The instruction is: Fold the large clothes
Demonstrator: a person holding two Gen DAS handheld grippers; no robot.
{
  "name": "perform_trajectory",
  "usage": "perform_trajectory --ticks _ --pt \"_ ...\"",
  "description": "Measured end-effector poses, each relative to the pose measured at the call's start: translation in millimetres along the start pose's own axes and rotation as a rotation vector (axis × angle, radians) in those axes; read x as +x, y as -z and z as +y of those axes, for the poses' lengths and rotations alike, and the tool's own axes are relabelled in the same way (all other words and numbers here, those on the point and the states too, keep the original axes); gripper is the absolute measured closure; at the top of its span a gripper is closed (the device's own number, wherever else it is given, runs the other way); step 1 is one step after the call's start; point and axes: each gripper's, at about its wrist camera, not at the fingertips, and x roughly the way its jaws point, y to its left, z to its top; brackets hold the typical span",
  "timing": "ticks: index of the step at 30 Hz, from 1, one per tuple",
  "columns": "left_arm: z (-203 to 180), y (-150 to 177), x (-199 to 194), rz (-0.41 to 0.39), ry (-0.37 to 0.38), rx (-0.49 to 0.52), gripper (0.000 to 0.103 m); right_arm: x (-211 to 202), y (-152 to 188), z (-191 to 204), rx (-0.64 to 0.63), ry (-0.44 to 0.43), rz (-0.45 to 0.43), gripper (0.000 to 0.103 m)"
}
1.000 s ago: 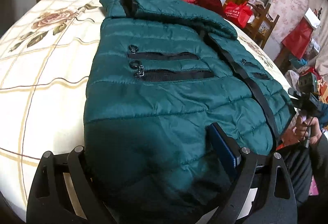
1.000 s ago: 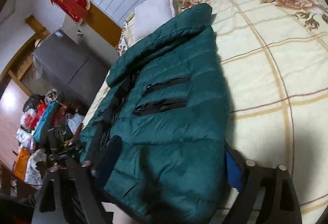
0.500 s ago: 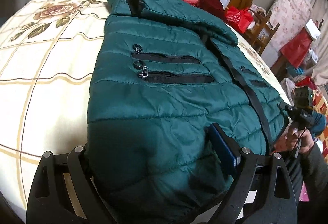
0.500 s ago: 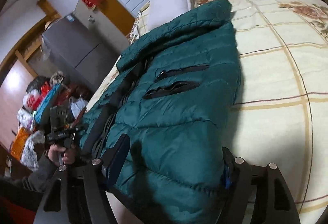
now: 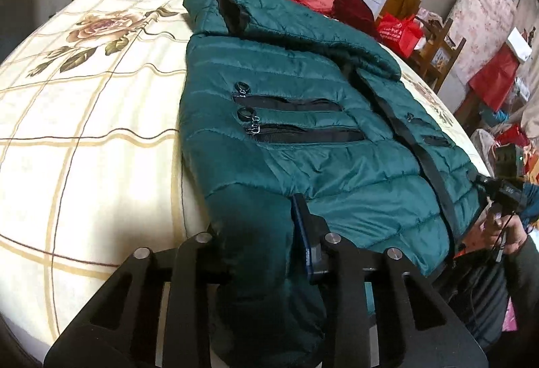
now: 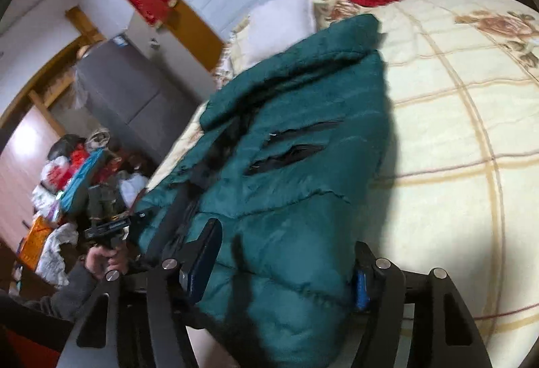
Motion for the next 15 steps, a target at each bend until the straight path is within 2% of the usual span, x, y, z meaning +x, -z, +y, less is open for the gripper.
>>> perform_trajectory --ticks 3,4,5,7,9,15 --pt "1 -2 1 0.007 0.007 -0.011 0.072 2 -4 6 -0.024 0.022 0.004 0.044" --pt "-1 -3 0 0.007 0.007 -0.007 0.074 1 -6 10 -0.040 0.018 0.004 0.055" --pt "-3 -3 -4 -0.001 0.003 -0.001 0.083 -3 -9 18 -0.074 0.012 -0.017 0.061" --pt "-7 -5 -23 -0.043 0.016 -0.005 0.088 -20 -13 32 -0.112 -0.040 -0.092 0.078" --pt "-8 -6 -44 -0.078 0.043 -0.019 0.088 -38 -12 42 -0.118 -0.062 -0.156 0.083" --pt "-12 14 -80 -0.077 0.058 0.005 0.088 -76 8 69 -0.125 0.016 -0.232 0.087"
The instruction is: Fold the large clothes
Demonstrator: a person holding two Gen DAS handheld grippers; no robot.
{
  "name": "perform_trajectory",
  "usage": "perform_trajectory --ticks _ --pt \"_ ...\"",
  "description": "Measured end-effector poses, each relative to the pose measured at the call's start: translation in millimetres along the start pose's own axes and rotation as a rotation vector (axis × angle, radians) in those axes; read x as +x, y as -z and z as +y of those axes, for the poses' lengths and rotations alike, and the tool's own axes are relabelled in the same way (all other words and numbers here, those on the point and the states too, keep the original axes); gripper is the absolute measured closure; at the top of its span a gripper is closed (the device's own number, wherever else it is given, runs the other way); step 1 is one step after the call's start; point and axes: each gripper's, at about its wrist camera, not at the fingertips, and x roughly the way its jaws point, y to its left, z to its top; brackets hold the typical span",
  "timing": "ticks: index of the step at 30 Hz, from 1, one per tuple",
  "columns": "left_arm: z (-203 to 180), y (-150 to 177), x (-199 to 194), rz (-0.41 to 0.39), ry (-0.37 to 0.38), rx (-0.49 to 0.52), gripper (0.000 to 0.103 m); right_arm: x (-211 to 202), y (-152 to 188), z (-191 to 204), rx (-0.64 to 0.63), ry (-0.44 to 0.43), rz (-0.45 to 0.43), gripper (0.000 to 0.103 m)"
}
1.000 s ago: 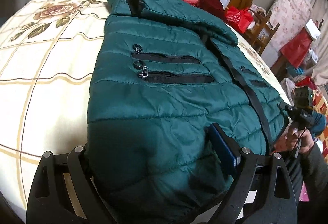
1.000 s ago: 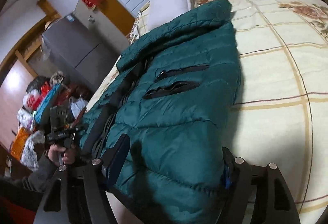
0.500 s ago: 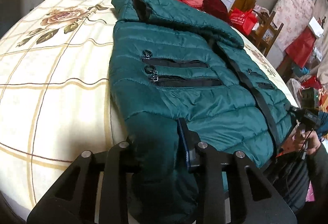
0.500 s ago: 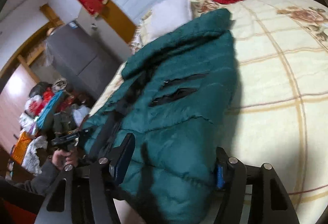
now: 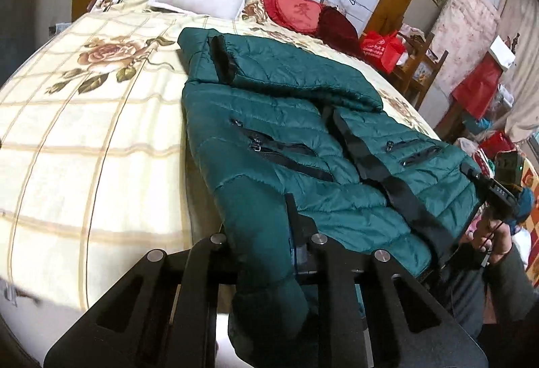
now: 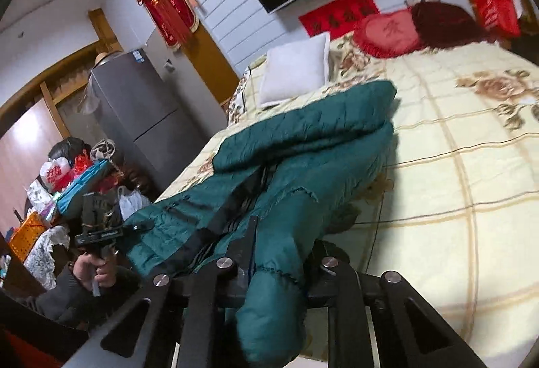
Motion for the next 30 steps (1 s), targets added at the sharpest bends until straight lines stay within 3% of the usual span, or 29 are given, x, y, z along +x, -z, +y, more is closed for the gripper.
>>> perform_trajectory --ticks 6,15,19,23,30 --pt "1 17 -33 -0.033 0.055 -0.095 0.088 -35 17 7 0.111 0.050 -0.036 0.087" --pt "-29 19 -92 -0.118 0.121 -0.054 0.088 -86 15 32 0.128 0.023 -0.096 0.087" --pt "-29 -4 -98 -0.197 0.154 -0.071 0.088 -94 -1 36 0.109 0.020 -0.125 0.087" --pt "-8 -45 -80 -0.238 0.218 -0.245 0.088 -73 -35 30 0.115 0.017 -0.156 0.087" --pt "11 -117 -40 -0.287 0.125 -0.369 0.088 -14 -106 11 0.161 0.069 -0.222 0.087"
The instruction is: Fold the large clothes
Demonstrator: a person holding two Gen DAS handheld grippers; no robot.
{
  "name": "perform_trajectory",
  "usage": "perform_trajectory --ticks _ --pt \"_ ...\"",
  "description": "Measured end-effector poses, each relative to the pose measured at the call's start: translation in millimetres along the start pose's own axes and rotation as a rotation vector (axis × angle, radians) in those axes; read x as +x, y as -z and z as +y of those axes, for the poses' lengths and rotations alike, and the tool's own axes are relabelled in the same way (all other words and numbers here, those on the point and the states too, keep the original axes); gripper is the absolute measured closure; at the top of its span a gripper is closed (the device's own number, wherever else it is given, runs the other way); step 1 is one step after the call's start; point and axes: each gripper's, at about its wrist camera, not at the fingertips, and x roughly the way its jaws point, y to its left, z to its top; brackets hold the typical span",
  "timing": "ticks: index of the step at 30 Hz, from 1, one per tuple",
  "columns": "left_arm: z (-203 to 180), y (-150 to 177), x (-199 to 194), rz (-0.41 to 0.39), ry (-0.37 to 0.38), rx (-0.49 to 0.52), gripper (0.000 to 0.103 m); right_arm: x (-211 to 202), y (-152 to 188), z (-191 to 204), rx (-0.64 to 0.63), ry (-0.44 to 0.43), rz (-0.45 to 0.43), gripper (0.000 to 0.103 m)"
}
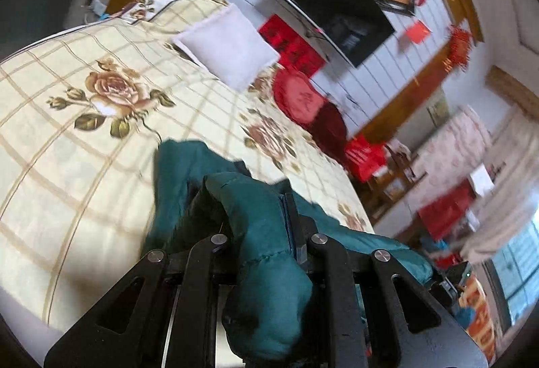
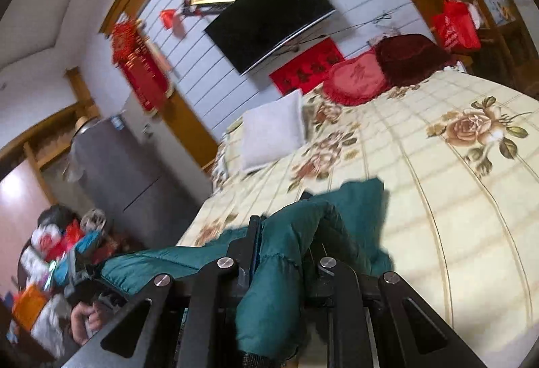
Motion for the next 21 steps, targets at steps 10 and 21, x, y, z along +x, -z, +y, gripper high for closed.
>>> perform_trajectory --ticks 10,21 --pt "19 -36 95 -0.022 -0.171 0.045 0.088 106 -33 -26 0.075 0.152 0.023 0.087" --pt "55 -26 200 -0.001 -0.322 0.107 0.086 196 -1 -86 0.121 0.315 0.079 0.087"
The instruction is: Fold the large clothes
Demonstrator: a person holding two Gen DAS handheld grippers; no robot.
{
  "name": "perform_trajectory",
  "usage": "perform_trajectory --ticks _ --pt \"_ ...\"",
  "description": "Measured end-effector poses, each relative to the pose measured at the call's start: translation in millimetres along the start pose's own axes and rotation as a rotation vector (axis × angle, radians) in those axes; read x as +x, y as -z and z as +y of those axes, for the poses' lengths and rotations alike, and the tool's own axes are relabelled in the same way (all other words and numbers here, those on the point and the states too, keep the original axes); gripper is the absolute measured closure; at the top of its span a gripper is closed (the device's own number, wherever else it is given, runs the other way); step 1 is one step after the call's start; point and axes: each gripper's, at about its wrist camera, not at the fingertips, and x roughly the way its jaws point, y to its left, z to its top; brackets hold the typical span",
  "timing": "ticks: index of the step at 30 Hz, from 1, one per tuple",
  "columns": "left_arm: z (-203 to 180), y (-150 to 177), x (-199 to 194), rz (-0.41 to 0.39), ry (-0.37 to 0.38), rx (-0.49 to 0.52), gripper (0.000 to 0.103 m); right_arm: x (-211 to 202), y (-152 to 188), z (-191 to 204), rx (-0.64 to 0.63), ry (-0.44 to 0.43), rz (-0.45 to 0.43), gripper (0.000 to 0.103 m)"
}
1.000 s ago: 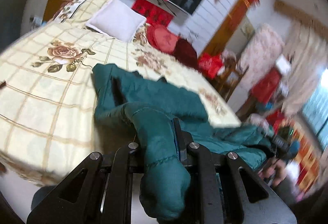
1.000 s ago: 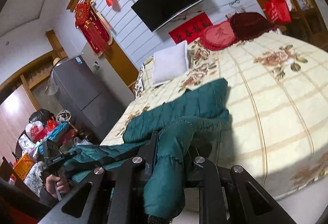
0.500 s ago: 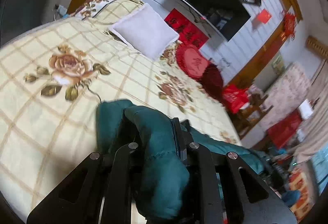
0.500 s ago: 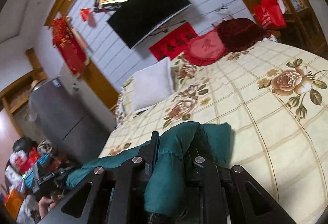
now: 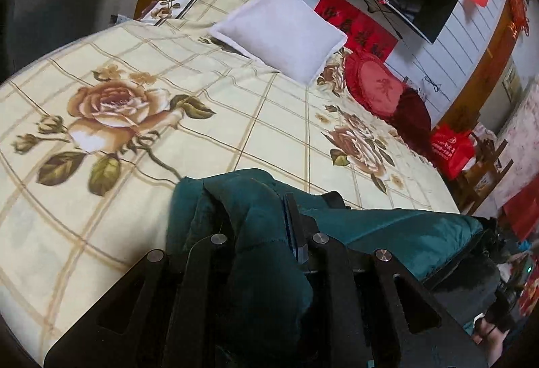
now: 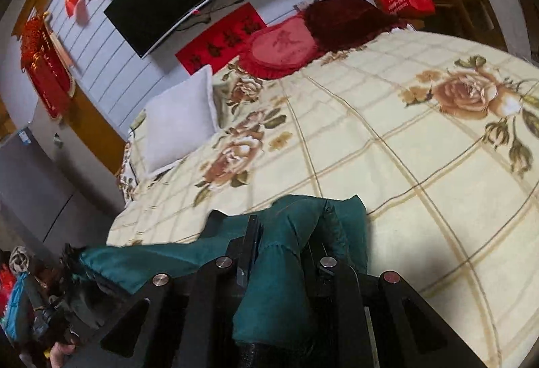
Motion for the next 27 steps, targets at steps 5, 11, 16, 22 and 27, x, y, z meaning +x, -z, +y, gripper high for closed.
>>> perform_trajectory --ticks 5,11,16,22,27 --pt "-3 4 21 0.013 -0.035 0.014 0.085 18 -1 -8 0.021 -0.007 0.017 0.085" --pt "4 5 29 0.034 -0.005 -0.042 0.085 28 1 -14 0.052 -0.040 0.039 0.076" --pt "3 1 26 0.064 -0.010 -0.057 0.082 24 -2 -13 0.069 -0.054 0.047 0.071" --pt "5 -9 8 0.074 0.089 -0.117 0.034 0 -12 -10 0.170 -0.180 -0.030 0.028" --pt "-7 -18 -16 -0.054 0.030 -0.044 0.000 -21 -18 7 0.156 -0.250 -0.120 0.013"
